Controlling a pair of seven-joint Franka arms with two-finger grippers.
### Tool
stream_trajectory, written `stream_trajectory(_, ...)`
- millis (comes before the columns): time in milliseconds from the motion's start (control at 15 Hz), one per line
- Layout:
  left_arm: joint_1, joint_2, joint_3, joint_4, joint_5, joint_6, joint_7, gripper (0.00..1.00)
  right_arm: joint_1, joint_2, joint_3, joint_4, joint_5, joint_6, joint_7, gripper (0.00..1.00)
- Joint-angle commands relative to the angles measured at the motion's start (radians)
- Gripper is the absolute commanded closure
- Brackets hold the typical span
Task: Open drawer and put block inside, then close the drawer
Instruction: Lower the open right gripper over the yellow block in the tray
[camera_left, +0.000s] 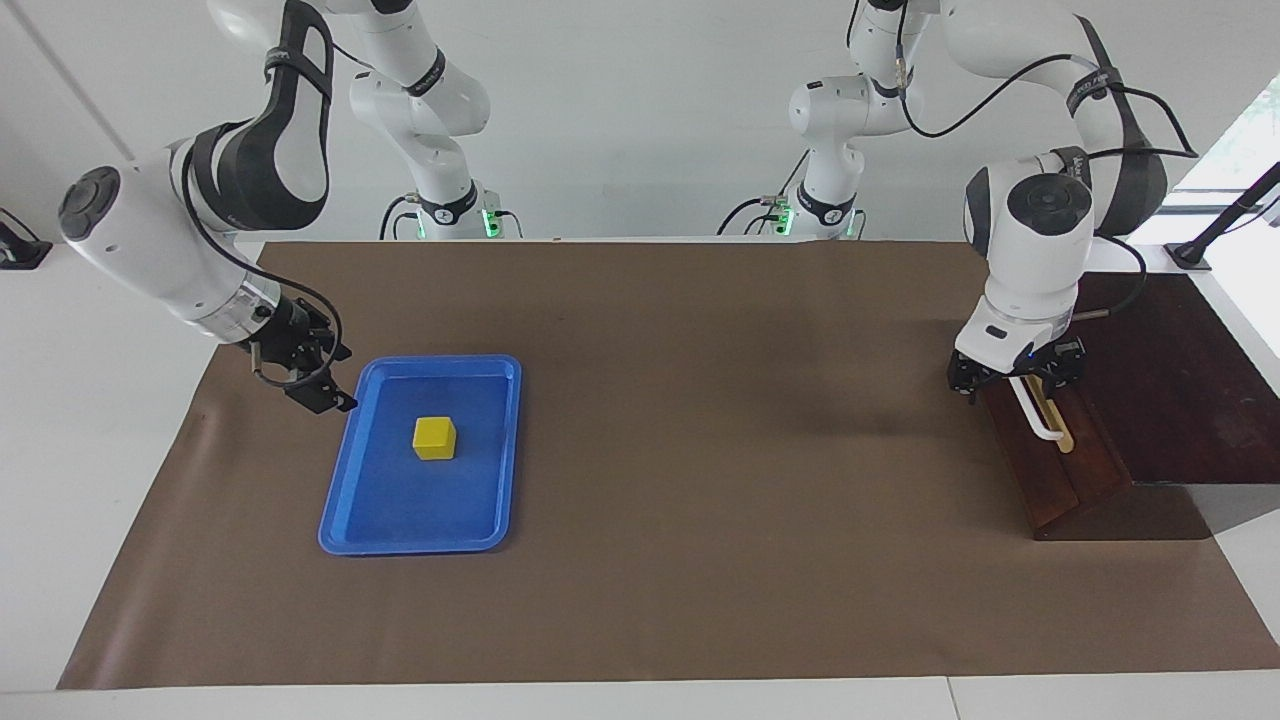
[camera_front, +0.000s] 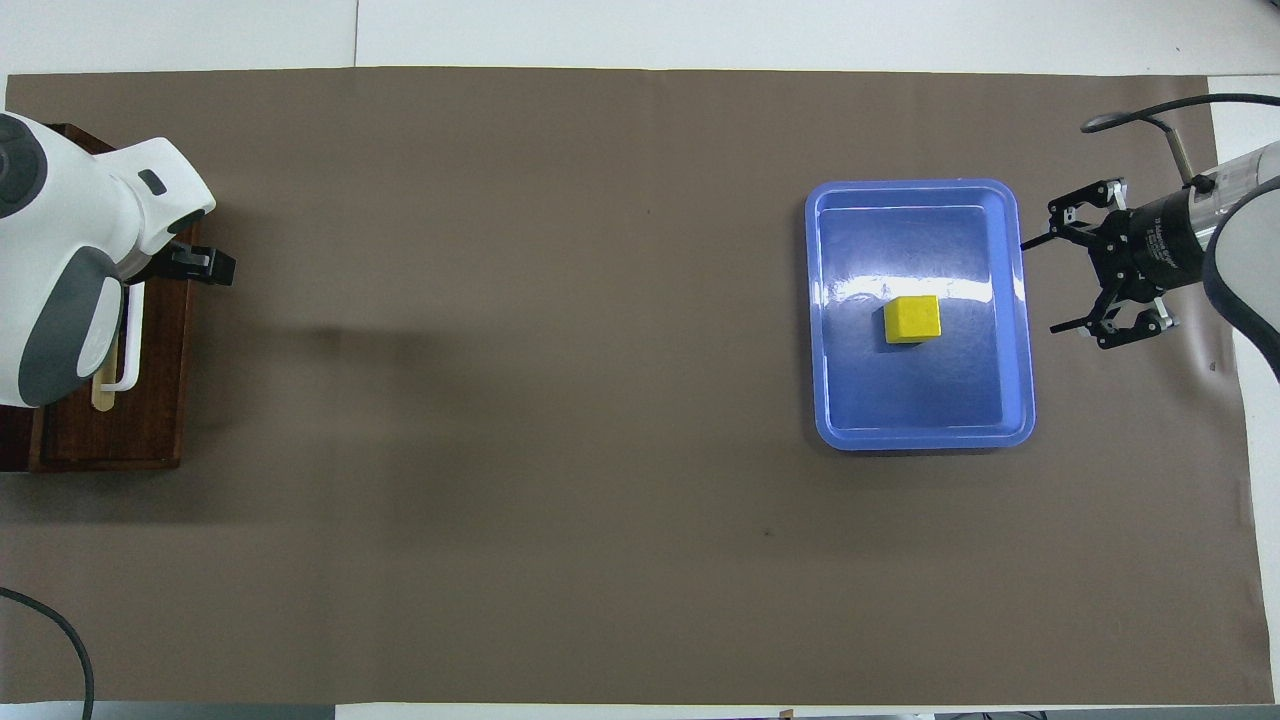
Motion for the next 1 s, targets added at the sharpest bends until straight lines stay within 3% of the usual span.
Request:
stream_trajectory(0, 0.026, -0.020, 0.000, -0.077, 0.021, 0.090, 0.010, 0.00, -0.013, -0.025, 0.008, -0.091, 0.095, 0.047, 0.075, 0.09)
stream_trajectory(133, 0.044, -0.012, 0.000, -0.081, 0.030, 0.108, 0.011, 0.00, -0.018, -0.004, 0.010, -0.123, 0.182, 0.087, 0.074, 0.09)
stream_trajectory(600, 0.045, 0.003, -0.002, -0.138, 0.030, 0.156, 0.010, 0.00, -0.013, 0.152, 0.010, -0.108, 0.298, 0.210, -0.087, 0.08)
stream_trajectory(800, 0.023, 0.011, -0.006, -0.134, 0.027, 0.170, -0.068, 0.00, -0.001, 0.169, 0.010, -0.108, 0.330, 0.237, -0.092, 0.08)
stream_trajectory(933, -0.044, 0.014, -0.006, -0.124, 0.018, 0.161, -0.150, 0.00, 0.002, 0.191, 0.011, -0.110, 0.332, 0.254, -0.095, 0.08)
